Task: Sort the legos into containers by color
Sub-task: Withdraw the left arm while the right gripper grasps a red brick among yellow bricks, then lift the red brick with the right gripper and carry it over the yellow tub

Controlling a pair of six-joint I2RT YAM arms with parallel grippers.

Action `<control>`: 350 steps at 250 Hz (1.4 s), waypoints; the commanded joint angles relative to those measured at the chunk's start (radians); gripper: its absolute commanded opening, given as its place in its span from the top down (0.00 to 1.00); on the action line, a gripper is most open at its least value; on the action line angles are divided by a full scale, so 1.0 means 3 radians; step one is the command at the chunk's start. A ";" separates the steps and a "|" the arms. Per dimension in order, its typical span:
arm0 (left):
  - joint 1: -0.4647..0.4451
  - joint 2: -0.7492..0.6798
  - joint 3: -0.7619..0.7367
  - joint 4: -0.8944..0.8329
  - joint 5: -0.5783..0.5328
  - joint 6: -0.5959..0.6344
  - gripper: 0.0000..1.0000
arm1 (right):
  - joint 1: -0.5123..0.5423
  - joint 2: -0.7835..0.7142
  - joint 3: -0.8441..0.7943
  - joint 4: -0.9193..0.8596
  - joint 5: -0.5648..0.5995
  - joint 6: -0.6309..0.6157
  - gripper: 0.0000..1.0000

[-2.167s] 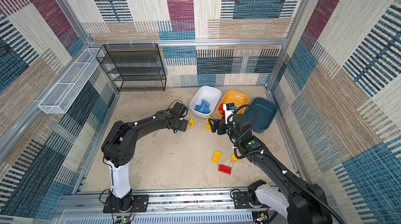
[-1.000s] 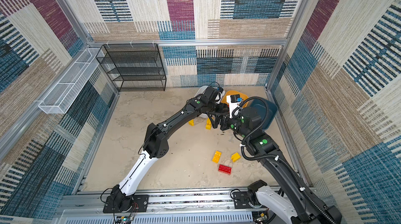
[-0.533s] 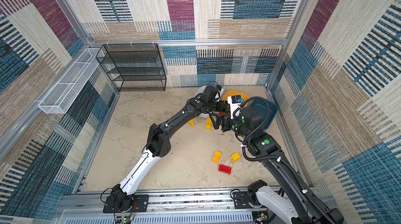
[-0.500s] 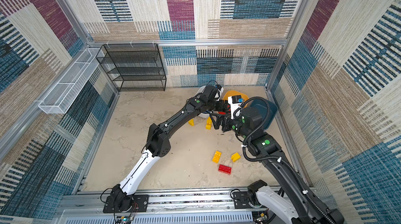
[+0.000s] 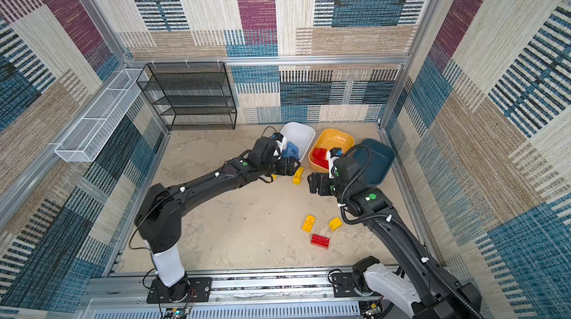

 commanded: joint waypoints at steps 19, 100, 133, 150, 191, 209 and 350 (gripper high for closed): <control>-0.0021 -0.0704 -0.1023 0.0611 -0.0238 -0.0252 0.17 | 0.0212 -0.0033 -0.0321 -0.0232 0.0245 0.0480 0.13; -0.0045 -0.1699 -0.2179 0.0601 -0.0313 -0.0251 0.17 | 0.1193 0.0017 -0.0654 -0.0482 0.0639 0.1558 0.10; -0.0045 -0.1978 -0.2394 0.0546 -0.0373 -0.0196 0.17 | 0.1445 -0.0054 -0.0764 -0.0675 0.0682 0.2006 0.10; -0.0044 -0.2089 -0.2485 0.0554 -0.0358 -0.0199 0.17 | 0.1583 -0.0065 -0.0788 -0.0825 0.0784 0.2268 0.10; -0.0045 -0.2274 -0.2626 0.0558 -0.0330 -0.0183 0.17 | 0.1687 -0.0120 -0.0908 -0.0950 0.0826 0.2658 0.08; -0.0045 -0.2333 -0.2667 0.0562 -0.0335 -0.0168 0.17 | 0.1686 -0.0033 -0.0937 -0.0963 0.0794 0.2694 0.08; -0.0046 -0.2370 -0.2731 0.0608 -0.0303 -0.0150 0.17 | 0.1685 0.0354 -0.1251 -0.0452 0.0751 0.2649 0.11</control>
